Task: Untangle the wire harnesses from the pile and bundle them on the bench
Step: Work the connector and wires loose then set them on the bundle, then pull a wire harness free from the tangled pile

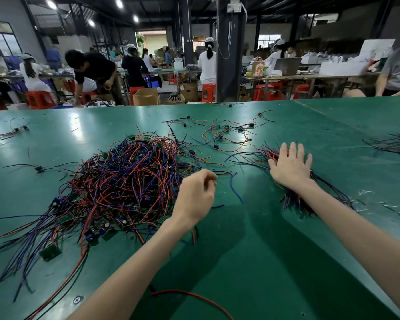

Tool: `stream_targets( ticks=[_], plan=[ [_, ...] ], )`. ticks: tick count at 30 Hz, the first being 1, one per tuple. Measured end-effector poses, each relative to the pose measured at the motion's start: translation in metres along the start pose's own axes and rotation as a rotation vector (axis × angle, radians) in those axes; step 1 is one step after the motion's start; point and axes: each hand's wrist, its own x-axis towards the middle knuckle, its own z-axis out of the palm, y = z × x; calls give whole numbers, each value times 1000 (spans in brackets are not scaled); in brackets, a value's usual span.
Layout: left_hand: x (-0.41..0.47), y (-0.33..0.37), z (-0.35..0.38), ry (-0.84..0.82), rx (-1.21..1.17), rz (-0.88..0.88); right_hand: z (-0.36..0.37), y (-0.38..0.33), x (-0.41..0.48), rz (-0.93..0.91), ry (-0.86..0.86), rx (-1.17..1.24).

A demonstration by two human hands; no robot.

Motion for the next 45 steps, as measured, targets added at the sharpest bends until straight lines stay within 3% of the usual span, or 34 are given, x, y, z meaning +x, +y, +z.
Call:
stream_targets(
  ticks=[3, 5, 10, 14, 17, 20, 22, 25, 28, 31, 38, 41, 45],
  plan=[
    [31, -5, -19, 140, 72, -61, 4, -16, -21, -188, 222, -15],
    [60, -17, -35, 138, 162, -151, 10, -31, -39, -317, 258, 24],
    [125, -62, -53, -159, 419, -350, 27, -53, -65, -536, 236, 13],
    [155, -80, -47, -323, 427, -392, 30, -55, -71, -609, 217, 12],
    [167, -79, -42, -329, 269, -432, 29, -54, -73, -638, 216, 24],
    [174, -79, -47, -186, 113, -484, 28, -53, -75, -669, 233, 65],
    [180, -74, -55, 31, 51, -439, 28, -53, -75, -677, 259, 101],
    [187, -53, -73, 355, -59, -239, 30, -55, -75, -681, 317, 159],
    [184, -30, -90, 537, -32, 9, 32, -56, -77, -688, 379, 220],
    [179, -16, -100, 569, -49, 88, 31, -59, -79, -673, 426, 280],
    [165, 8, -100, 476, -370, -15, 26, -56, -83, -614, 429, 408],
    [130, 22, -81, 407, -522, 27, 20, -57, -86, -554, 304, 670],
    [55, 28, -40, 338, -416, 413, 8, -63, -94, -297, -413, 1412]
  ],
)
